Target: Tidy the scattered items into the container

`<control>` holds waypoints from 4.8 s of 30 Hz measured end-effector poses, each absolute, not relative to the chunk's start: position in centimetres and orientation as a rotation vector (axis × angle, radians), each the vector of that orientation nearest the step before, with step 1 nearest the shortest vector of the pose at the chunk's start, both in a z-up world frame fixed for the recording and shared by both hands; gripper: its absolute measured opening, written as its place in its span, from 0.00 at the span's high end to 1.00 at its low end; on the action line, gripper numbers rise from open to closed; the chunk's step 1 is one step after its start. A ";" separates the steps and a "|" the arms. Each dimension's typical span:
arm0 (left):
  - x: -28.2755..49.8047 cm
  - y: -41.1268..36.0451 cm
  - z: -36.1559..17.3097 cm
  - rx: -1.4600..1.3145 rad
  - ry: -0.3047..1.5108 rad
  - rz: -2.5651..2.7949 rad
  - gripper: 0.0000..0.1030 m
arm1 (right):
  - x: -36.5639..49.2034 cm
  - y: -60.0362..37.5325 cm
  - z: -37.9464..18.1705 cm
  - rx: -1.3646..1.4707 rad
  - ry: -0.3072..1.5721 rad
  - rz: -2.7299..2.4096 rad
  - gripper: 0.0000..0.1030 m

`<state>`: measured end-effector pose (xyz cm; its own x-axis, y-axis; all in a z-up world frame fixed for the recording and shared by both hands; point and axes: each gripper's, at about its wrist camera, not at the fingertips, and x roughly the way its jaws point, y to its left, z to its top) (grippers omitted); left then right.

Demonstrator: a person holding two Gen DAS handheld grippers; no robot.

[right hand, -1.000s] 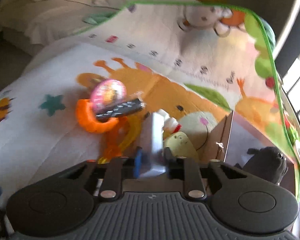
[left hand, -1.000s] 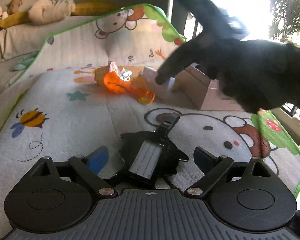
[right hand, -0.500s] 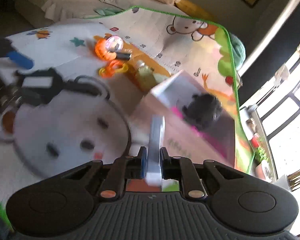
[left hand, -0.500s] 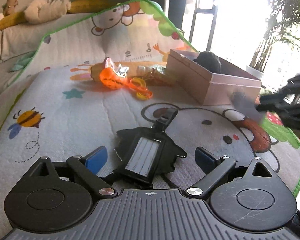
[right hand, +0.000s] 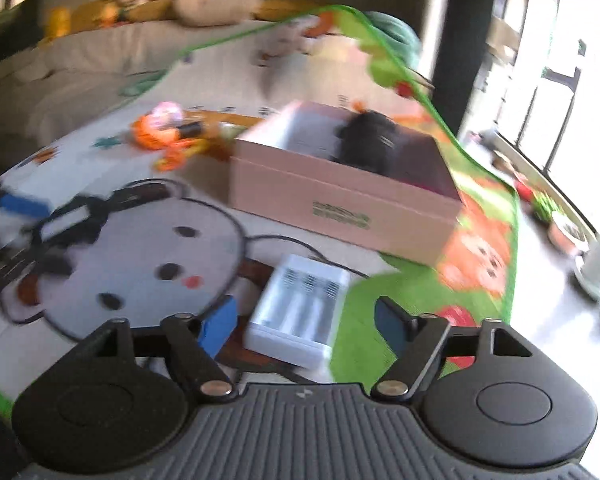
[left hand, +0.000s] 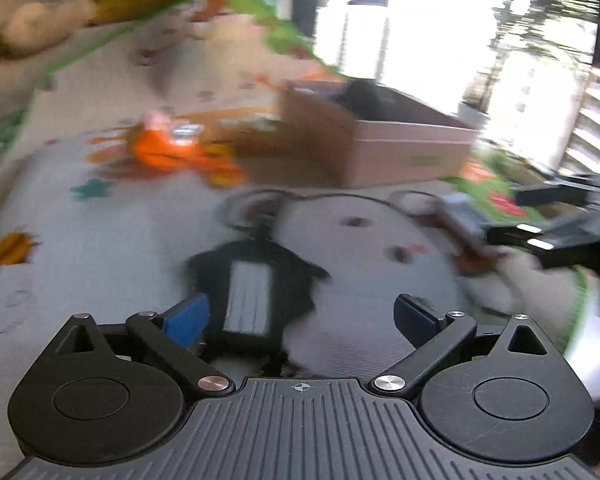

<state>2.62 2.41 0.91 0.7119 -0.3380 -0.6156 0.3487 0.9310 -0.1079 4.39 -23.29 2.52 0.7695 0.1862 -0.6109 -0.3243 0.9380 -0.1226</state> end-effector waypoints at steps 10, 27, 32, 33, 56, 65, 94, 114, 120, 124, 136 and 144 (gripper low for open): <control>5.8 1.5 0.6 0.118 0.728 -0.252 0.03 | 4.5 -23.9 1.0 -0.154 0.650 0.295 0.16; 6.7 1.0 0.6 0.114 0.691 -0.222 0.07 | 8.1 -22.0 1.0 -0.108 0.717 0.285 0.51; 5.1 0.9 1.8 0.112 0.641 -0.231 0.07 | 6.8 -21.9 1.7 -0.142 0.693 0.304 0.54; 4.6 0.8 2.2 0.115 0.626 -0.233 0.07 | 6.4 -22.0 1.9 -0.147 0.684 0.303 0.54; -1.8 -6.5 9.3 0.210 0.302 -0.384 0.07 | -1.5 -26.6 9.0 -0.097 0.454 0.275 0.54; 6.0 -8.9 11.7 0.266 0.185 -0.375 0.07 | 6.9 -28.5 13.4 0.044 0.400 0.307 0.54; 10.6 4.3 1.6 -0.084 0.586 -0.203 0.00 | 16.3 -18.0 8.7 -0.176 0.569 0.372 0.18; 11.1 7.1 0.1 -0.295 0.605 -0.262 0.00 | 34.2 -25.7 7.2 -0.171 0.688 -0.135 0.80; 11.1 7.1 0.2 -0.293 0.605 -0.261 0.00 | 33.1 -25.4 6.3 -0.252 0.745 -0.095 0.82; 11.0 6.8 0.2 -0.280 0.606 -0.258 0.00 | 31.6 -25.7 6.1 -0.325 0.814 -0.030 0.84; 11.0 6.9 0.2 -0.282 0.608 -0.260 0.00 | 31.8 -27.6 9.3 0.135 0.740 0.033 0.84; 11.0 7.0 0.2 -0.293 0.608 -0.262 0.00 | 35.0 -27.0 8.2 0.075 0.731 0.028 0.84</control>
<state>11.05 6.98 0.22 0.7901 -0.3254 -0.5195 0.1549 0.9260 -0.3444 35.03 -27.02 8.23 0.7443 0.0514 -0.6658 0.0011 0.9969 0.0783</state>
